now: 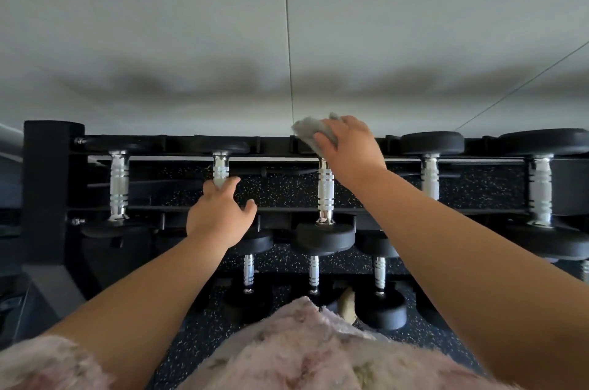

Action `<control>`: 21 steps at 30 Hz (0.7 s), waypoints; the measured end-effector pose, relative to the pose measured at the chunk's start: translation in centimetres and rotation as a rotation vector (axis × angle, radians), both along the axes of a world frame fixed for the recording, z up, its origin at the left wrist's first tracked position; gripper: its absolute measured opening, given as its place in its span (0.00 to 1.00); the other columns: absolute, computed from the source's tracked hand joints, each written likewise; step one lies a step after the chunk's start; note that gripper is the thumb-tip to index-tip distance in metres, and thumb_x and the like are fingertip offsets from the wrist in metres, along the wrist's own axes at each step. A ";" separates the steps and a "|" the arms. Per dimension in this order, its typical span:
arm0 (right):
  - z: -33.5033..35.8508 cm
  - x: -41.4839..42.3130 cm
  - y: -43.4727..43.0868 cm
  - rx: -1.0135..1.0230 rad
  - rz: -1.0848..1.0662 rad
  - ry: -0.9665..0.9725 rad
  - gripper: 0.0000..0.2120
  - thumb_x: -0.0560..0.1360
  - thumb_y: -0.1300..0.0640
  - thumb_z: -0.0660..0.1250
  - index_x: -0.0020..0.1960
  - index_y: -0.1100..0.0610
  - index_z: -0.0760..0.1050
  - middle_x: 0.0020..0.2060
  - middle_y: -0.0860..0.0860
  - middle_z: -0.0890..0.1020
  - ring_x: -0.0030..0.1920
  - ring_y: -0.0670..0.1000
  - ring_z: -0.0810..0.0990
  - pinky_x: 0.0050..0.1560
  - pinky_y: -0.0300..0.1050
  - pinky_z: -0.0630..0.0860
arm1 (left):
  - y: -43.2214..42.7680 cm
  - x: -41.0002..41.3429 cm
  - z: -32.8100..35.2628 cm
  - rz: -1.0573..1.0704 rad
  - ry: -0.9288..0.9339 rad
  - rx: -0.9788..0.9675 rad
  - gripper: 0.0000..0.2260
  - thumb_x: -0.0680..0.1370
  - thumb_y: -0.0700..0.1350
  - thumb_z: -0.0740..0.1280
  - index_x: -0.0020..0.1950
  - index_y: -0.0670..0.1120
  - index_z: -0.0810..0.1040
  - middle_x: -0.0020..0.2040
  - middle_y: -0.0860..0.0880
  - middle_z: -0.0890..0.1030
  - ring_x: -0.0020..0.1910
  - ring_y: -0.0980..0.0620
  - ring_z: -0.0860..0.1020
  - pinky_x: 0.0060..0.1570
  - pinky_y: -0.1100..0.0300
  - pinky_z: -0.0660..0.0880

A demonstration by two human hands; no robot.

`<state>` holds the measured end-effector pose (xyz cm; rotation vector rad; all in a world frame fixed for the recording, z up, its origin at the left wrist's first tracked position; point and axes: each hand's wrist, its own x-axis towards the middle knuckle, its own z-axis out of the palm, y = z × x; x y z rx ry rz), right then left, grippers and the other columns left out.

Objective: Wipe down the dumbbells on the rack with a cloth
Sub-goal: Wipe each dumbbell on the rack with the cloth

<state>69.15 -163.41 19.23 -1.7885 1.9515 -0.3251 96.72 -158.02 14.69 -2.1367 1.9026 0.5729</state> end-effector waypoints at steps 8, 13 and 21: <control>0.5 1.4 1.1 0.055 -0.293 -0.224 0.22 0.87 0.46 0.52 0.76 0.54 0.67 0.66 0.55 0.78 0.59 0.53 0.80 0.59 0.50 0.81 | 0.2 0.1 -0.2 -0.015 -0.011 0.013 0.29 0.81 0.64 0.60 0.80 0.58 0.62 0.71 0.43 0.66 0.49 0.44 0.78 0.45 0.51 0.79; 0.0 1.1 0.5 -0.042 0.046 -0.090 0.26 0.85 0.44 0.57 0.79 0.55 0.66 0.74 0.53 0.71 0.76 0.53 0.66 0.77 0.54 0.65 | 0.0 0.1 0.0 -0.023 -0.022 0.015 0.29 0.81 0.65 0.59 0.80 0.59 0.61 0.73 0.44 0.65 0.51 0.44 0.80 0.43 0.53 0.80; -0.9 1.7 5.1 0.138 -0.550 -0.421 0.17 0.87 0.46 0.52 0.67 0.53 0.71 0.47 0.47 0.81 0.45 0.49 0.83 0.39 0.40 0.78 | 0.0 0.2 -0.4 -0.018 -0.037 0.008 0.28 0.81 0.65 0.59 0.79 0.60 0.63 0.71 0.44 0.67 0.47 0.46 0.78 0.41 0.52 0.79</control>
